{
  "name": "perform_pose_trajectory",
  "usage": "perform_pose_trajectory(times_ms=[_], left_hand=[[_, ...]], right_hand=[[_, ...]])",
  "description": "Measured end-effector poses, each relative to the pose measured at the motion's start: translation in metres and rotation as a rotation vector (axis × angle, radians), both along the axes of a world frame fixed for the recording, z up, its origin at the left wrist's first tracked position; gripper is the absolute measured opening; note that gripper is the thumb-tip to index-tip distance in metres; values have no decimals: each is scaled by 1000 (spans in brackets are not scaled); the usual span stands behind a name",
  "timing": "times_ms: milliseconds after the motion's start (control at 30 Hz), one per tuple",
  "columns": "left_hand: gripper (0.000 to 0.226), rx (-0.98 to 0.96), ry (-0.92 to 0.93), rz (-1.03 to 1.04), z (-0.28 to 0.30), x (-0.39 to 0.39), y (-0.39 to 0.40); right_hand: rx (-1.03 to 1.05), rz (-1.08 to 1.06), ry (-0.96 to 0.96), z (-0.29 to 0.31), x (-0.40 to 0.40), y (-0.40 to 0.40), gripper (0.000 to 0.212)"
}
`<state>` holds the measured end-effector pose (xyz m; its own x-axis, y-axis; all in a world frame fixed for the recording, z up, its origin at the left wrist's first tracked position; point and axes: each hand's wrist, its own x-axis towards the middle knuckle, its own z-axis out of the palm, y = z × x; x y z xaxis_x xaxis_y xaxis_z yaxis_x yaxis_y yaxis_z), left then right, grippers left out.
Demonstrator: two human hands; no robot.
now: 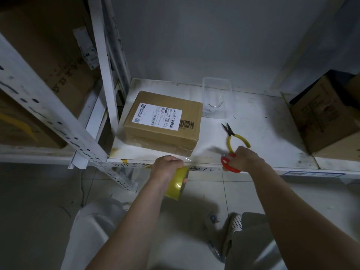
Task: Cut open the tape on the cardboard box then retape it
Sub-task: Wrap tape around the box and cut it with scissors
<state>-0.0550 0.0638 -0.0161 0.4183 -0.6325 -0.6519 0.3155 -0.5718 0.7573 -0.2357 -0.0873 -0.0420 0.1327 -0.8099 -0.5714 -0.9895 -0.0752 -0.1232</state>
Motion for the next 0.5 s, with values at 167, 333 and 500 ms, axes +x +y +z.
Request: perform_pose_trajectory(times_ms=[167, 333, 500], left_hand=[[13, -27, -42, 103, -8, -1, 8], [19, -49, -22, 164, -13, 2, 12], [19, -51, -147, 119, -24, 1, 14]], right_hand=[[-172, -233, -244, -20, 29, 15, 46], [-590, -82, -684, 4, 55, 45, 61], [-510, 127, -556, 11, 90, 52, 84]])
